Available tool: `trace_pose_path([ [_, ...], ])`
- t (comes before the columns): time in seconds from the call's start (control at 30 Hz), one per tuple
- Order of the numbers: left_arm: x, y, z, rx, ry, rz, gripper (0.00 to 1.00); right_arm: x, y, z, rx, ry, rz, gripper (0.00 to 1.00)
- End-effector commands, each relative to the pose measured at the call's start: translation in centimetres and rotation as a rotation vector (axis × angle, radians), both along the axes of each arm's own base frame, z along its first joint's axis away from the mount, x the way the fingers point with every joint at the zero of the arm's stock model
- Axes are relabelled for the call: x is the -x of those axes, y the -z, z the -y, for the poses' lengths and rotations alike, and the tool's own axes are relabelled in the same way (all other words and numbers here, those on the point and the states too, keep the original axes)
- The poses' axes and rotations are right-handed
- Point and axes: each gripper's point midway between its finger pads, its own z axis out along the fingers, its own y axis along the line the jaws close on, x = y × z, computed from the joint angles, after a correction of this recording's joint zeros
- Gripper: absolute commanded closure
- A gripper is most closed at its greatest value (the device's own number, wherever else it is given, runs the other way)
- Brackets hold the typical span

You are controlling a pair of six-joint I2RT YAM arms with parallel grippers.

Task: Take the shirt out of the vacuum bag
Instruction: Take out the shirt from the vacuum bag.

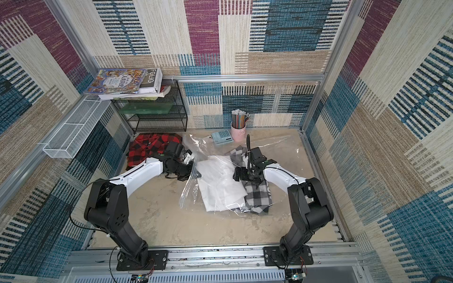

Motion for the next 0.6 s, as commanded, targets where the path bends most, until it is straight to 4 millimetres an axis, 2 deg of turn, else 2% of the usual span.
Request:
trace_pose_path([
  [0.0, -0.3, -1.4, -1.4, 0.005, -0.026, 0.028, 1.00, -0.4, 0.4, 0.1, -0.012, 0.017, 0.005, 0.04],
  [0.1, -0.4, -2.7, -2.4, 0.003, -0.046, 0.049, 1.00, -0.4, 1.0, 0.4, -0.010, 0.027, -0.007, 0.05],
  [0.2, -0.3, -3.1, -3.2, -0.002, -0.065, 0.056, 1.00, -0.5, 1.4, 0.7, -0.010, 0.039, -0.017, 0.04],
  [0.57, 0.3, -2.1, -9.4, -0.068, -0.219, 0.032, 1.00, -0.9, 1.9, 2.4, -0.001, 0.096, -0.038, 0.04],
])
